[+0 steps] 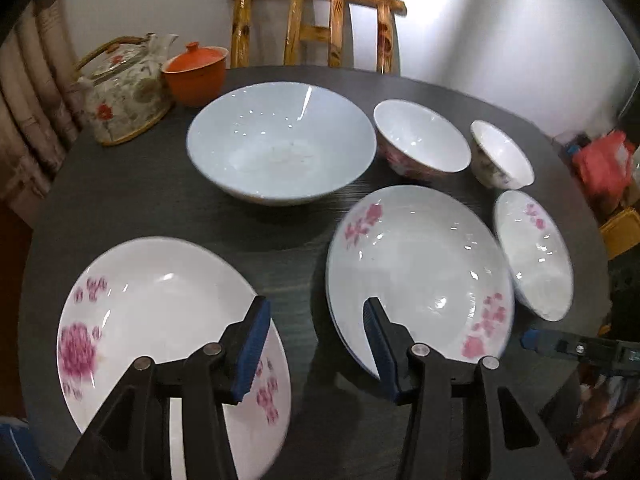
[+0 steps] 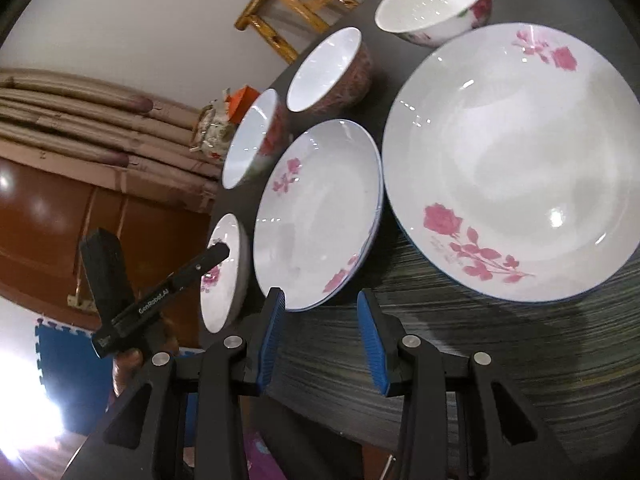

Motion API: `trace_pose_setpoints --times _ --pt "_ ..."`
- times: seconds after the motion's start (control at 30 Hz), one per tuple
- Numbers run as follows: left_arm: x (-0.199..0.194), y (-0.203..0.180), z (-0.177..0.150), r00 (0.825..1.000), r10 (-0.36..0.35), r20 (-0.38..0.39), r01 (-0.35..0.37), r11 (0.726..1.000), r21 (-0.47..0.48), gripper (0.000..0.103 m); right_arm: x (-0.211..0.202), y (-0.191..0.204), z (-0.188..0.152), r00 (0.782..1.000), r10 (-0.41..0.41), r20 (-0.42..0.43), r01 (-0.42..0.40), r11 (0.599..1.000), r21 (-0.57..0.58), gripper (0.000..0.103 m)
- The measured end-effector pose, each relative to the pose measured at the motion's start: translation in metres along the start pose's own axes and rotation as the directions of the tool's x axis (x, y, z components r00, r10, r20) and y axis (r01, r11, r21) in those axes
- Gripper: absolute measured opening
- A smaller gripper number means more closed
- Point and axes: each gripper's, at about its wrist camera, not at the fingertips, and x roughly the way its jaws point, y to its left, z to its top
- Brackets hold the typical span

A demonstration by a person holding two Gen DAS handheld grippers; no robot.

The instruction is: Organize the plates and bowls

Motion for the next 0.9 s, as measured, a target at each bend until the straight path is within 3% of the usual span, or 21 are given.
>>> trace_pose_setpoints --times 0.27,0.4,0.5,0.57,0.73,0.83,0.9 --pt "0.033 -0.007 0.018 0.999 -0.029 -0.044 0.033 0.995 0.092 0.049 0.014 -0.007 0.009 1.0 -0.005 -0.009 0.005 0.999 0.051 0.037" --pt "0.046 -0.003 0.021 0.993 -0.101 -0.064 0.105 0.992 0.073 0.049 0.019 -0.01 0.014 1.0 -0.012 -0.015 0.013 0.998 0.065 0.036" --pt "0.058 -0.002 0.022 0.989 -0.108 -0.103 0.115 0.991 0.064 0.026 0.023 -0.015 0.017 1.0 -0.001 -0.023 0.003 0.996 0.092 0.034" --pt "0.059 -0.003 0.022 0.985 -0.142 -0.096 0.147 0.988 0.048 0.018 0.027 -0.015 0.019 0.999 -0.004 -0.032 0.007 0.995 0.098 0.033" --pt "0.059 -0.009 0.022 0.992 -0.104 -0.07 0.106 0.994 0.027 0.017 0.032 -0.016 0.021 0.999 -0.025 -0.044 0.029 0.995 0.092 0.026" --pt "0.056 -0.008 0.017 0.994 -0.091 -0.061 0.091 0.996 0.003 0.017 0.036 -0.018 0.021 0.997 -0.057 -0.052 0.061 0.995 0.078 0.014" --pt "0.052 -0.012 0.009 0.996 -0.075 -0.05 0.074 0.997 -0.012 0.017 0.035 -0.02 0.022 0.997 -0.055 -0.047 0.058 0.996 0.068 0.014"
